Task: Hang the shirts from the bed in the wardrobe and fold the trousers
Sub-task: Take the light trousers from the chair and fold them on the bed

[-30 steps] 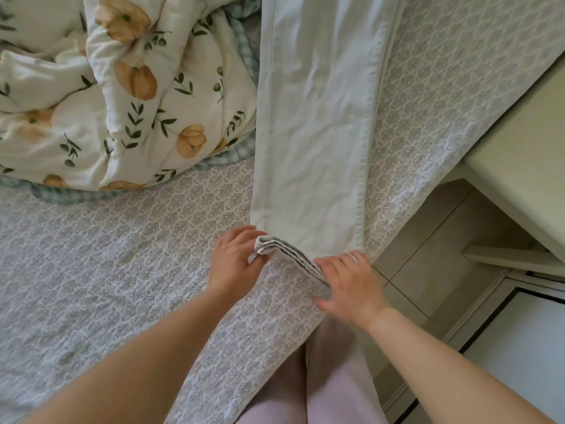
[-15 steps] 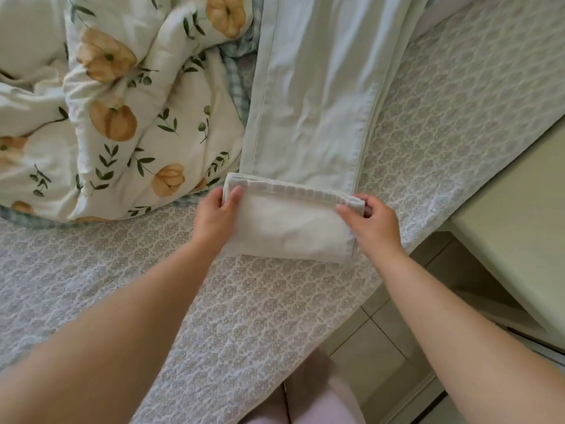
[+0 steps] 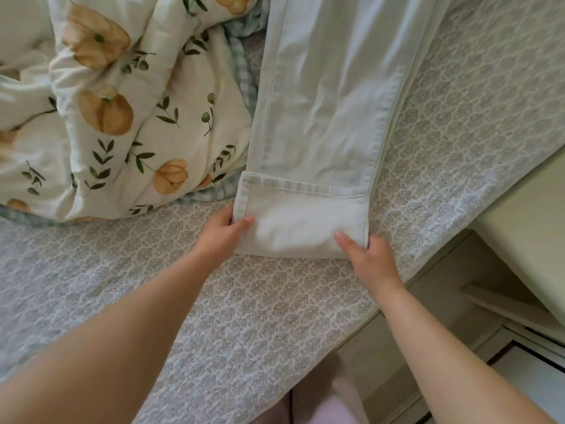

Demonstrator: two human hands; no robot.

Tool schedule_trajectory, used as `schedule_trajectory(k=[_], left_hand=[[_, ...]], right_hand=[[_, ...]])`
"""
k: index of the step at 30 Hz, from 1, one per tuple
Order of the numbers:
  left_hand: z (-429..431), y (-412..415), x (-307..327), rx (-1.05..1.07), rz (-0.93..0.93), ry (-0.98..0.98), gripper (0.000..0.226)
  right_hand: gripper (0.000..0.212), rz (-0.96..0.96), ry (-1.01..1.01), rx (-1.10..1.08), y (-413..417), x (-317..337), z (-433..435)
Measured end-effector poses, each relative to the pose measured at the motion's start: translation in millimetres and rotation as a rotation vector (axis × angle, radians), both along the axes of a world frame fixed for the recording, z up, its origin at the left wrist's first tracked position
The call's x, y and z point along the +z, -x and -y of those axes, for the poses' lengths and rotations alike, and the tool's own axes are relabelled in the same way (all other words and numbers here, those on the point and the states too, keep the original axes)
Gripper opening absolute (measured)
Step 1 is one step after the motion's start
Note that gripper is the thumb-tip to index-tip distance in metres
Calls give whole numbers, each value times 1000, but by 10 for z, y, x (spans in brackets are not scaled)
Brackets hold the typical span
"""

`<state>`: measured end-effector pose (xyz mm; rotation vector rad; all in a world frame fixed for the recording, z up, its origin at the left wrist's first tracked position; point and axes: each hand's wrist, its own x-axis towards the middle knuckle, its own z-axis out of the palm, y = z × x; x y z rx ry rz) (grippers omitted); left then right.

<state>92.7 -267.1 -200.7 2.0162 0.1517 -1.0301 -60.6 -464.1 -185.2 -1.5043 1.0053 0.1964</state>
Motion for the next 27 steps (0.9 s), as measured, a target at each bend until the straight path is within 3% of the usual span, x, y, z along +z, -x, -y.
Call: schedule_trajectory(k=[6,9,12,18,21,25,27], left_hand=[[158,-31,58,-22,212,67,10],[242,-5,-27,-47,203,-30,10],[196,51,-105,-30,166,-138,34],[137,257,-69,-318,337,-165,62],[121,243,-88,-314,382,-157,62],[172,199,-119,-167,304,-260,76],[168,185,-116,-233,409,-362,76]], right_hand=[[26,121,485,-28,-34,13,-18],[24,-97,433,-17,-70,-125,50],[27,-268,353,-11,-74,-248,109],[23,-148,428,-116,-32,-254,60],[24,-119,448,-181,-43,-251,61],[26,-191,448,-198,-68,-234,105],[42,-144,639,-164,-66,-181,155]])
